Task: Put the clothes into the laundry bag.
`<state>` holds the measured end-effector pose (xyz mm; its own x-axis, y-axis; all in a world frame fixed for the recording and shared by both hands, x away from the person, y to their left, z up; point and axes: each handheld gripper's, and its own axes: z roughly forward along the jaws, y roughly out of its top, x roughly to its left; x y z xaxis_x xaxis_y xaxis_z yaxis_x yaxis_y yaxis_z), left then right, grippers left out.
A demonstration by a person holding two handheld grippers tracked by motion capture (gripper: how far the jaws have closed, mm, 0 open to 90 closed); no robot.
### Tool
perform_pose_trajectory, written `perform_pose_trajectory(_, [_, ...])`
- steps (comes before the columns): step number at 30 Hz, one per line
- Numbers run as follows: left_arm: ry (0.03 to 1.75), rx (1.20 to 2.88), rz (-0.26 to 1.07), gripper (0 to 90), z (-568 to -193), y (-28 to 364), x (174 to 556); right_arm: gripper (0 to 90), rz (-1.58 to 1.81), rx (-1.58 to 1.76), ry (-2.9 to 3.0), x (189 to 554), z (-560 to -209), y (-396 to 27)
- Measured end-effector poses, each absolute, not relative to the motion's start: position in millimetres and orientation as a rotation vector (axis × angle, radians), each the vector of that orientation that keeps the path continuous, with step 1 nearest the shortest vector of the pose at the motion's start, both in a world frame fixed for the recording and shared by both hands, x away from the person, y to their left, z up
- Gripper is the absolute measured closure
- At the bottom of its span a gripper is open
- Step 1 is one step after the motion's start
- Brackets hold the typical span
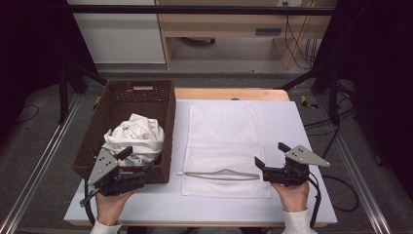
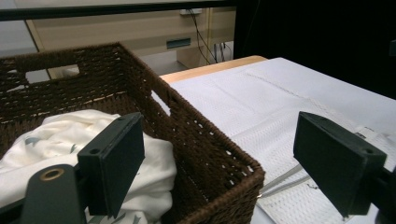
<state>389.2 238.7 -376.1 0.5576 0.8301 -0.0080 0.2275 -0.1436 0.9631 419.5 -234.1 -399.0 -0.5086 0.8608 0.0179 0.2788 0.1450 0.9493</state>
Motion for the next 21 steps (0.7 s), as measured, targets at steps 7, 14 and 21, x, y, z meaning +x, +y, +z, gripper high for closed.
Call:
perform_pose_trajectory(7, [0.821, 1.690, 0.647, 18.1, -373.7, 221.7, 380.6, 5.3, 1.379, 1.072, 1.884, 417.3, -397.7, -232.3])
perform_pose_trajectory(14, [0.749, 1.739, 0.601, 21.4, -376.1, 194.7, 374.3, 7.2, 1.375, 1.040, 1.950, 418.5, -399.7, -218.5])
perform_pose_trajectory(21, [0.708, 1.821, 0.504, 30.6, -395.7, 163.7, 375.6, 9.1, 1.357, 1.021, 2.016, 421.5, -406.7, -203.4])
